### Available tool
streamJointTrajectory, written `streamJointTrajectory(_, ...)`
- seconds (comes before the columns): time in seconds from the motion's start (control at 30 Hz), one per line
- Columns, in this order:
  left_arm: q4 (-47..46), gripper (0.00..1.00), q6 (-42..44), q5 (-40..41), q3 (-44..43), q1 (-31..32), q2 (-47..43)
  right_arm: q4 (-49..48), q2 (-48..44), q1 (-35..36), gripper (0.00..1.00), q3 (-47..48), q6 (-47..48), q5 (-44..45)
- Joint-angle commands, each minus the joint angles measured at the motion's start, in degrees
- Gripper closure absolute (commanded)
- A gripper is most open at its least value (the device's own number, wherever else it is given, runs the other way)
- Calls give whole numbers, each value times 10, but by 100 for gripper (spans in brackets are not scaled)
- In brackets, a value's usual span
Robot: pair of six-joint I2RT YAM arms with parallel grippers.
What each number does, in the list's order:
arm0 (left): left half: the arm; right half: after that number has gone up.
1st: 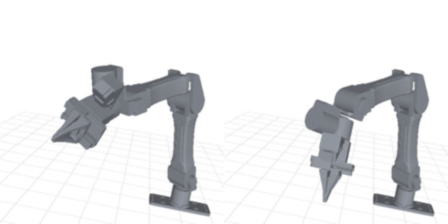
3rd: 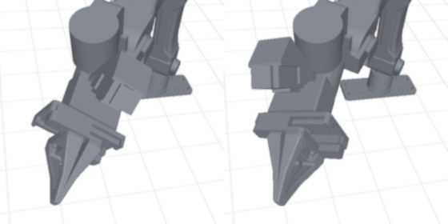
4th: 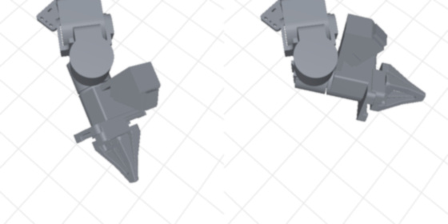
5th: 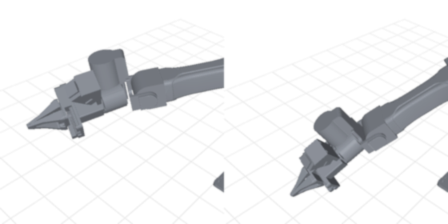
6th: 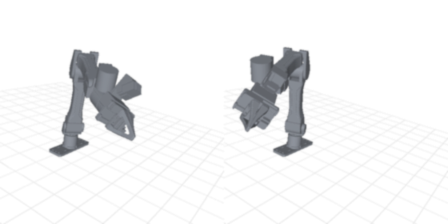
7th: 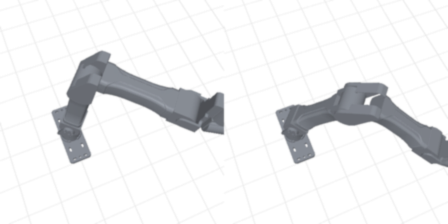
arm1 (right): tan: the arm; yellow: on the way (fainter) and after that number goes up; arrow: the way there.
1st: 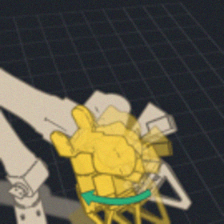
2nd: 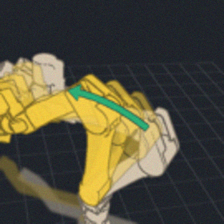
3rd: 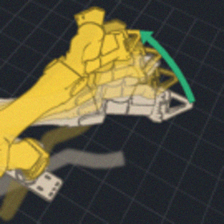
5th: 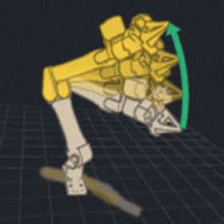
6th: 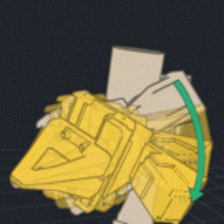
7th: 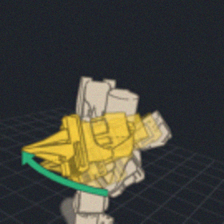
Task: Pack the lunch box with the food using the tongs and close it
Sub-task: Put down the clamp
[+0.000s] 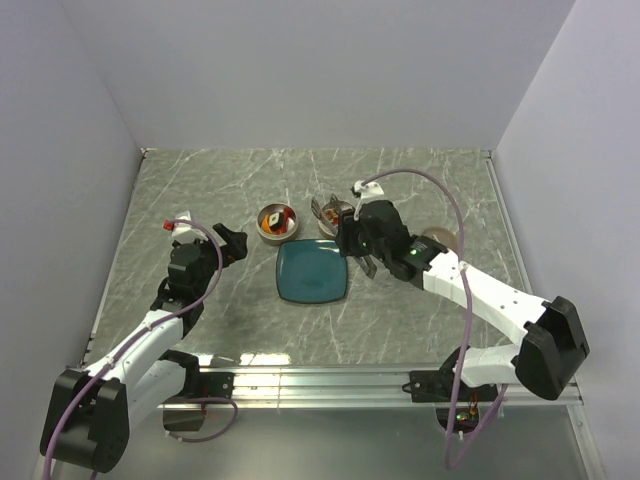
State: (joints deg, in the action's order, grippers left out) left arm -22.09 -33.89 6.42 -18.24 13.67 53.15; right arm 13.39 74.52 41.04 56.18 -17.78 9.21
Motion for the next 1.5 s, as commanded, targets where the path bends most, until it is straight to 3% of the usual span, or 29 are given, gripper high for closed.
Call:
streamJointTrajectory(0.0,-25,1,-3,-3,-22,-2,2,-23,-27,36,44,-3,-11,23)
streamJointTrajectory(0.23,-25,1,-3,-3,-19,-2,-3,2,-51,82,44,-45,-63,102)
streamJointTrajectory(0.53,-25,0,-3,-11,-19,-2,-7,94,-175,124,44,-152,-176,193)
streamJointTrajectory(0.8,-23,0,-4,-11,-14,-2,-22,161,-233,128,43,-215,-253,196)
streamJointTrajectory(1.03,-23,1,-3,-14,-14,-2,-21,156,-203,128,43,-236,-270,186)
streamJointTrajectory(1.47,-24,0,-4,-16,-11,-2,-26,107,-32,124,40,-212,-252,146)
